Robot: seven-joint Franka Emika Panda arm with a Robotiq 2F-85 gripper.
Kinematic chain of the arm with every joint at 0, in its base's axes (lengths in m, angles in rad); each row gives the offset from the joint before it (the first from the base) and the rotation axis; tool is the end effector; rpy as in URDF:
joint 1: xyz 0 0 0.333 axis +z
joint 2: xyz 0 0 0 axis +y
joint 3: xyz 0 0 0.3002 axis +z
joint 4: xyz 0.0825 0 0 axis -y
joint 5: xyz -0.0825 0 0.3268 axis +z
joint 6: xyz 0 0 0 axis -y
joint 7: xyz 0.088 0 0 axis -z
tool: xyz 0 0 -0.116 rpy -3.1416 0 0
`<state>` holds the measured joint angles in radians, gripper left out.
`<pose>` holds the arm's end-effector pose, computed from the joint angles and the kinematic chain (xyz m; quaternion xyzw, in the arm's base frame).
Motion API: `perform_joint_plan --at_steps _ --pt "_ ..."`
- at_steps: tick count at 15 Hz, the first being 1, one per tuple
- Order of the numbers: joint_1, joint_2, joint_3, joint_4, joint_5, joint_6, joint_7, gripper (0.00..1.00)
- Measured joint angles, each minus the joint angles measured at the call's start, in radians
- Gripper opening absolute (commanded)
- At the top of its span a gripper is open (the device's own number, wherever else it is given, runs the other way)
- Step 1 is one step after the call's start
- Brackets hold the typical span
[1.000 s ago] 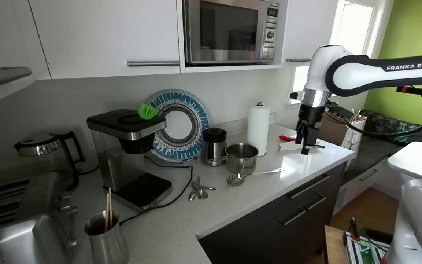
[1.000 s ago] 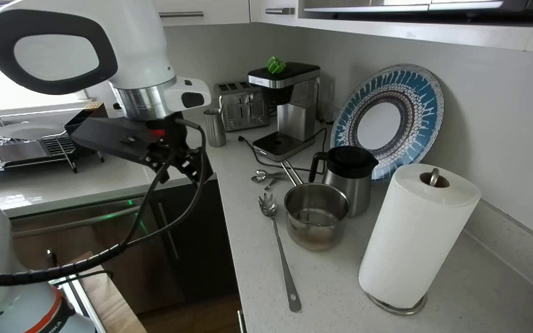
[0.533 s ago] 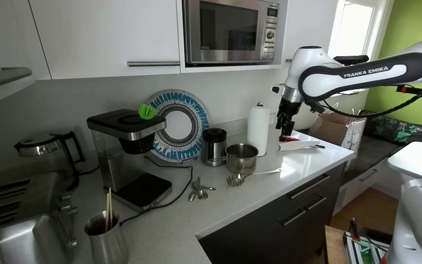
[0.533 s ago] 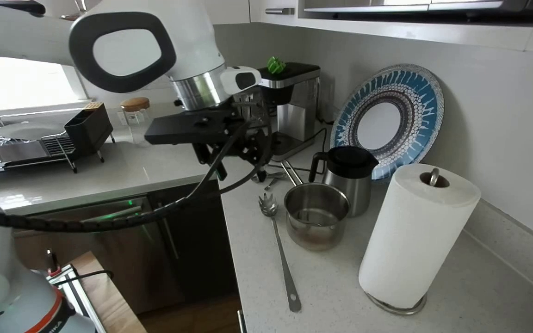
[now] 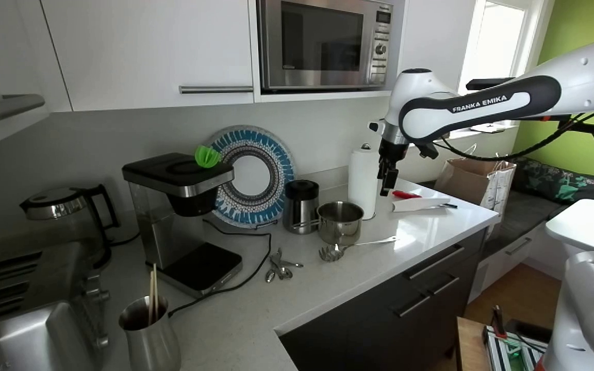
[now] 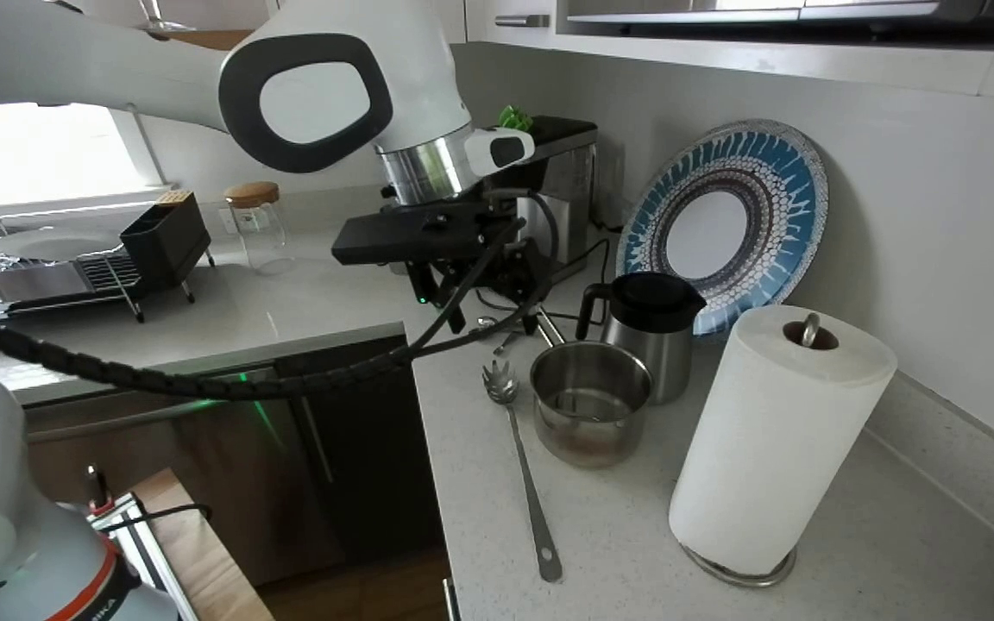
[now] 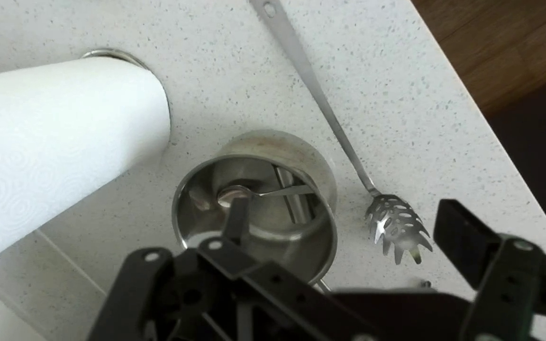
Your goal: Pick up the spoon from the silver pot and put it on the kitchen counter
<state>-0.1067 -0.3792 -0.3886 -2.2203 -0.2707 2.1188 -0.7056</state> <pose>0.3594 -0.2307 0.5341 0.9769 0.1623 0.0767 0.1157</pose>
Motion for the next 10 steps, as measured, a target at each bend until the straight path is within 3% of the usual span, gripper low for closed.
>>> perform_joint_plan --at_steps 6,10 --pt "0.004 0.202 -0.062 0.090 0.245 0.082 -0.333 1.00" --pt "-0.039 0.394 -0.048 0.224 0.378 0.078 -0.477 1.00"
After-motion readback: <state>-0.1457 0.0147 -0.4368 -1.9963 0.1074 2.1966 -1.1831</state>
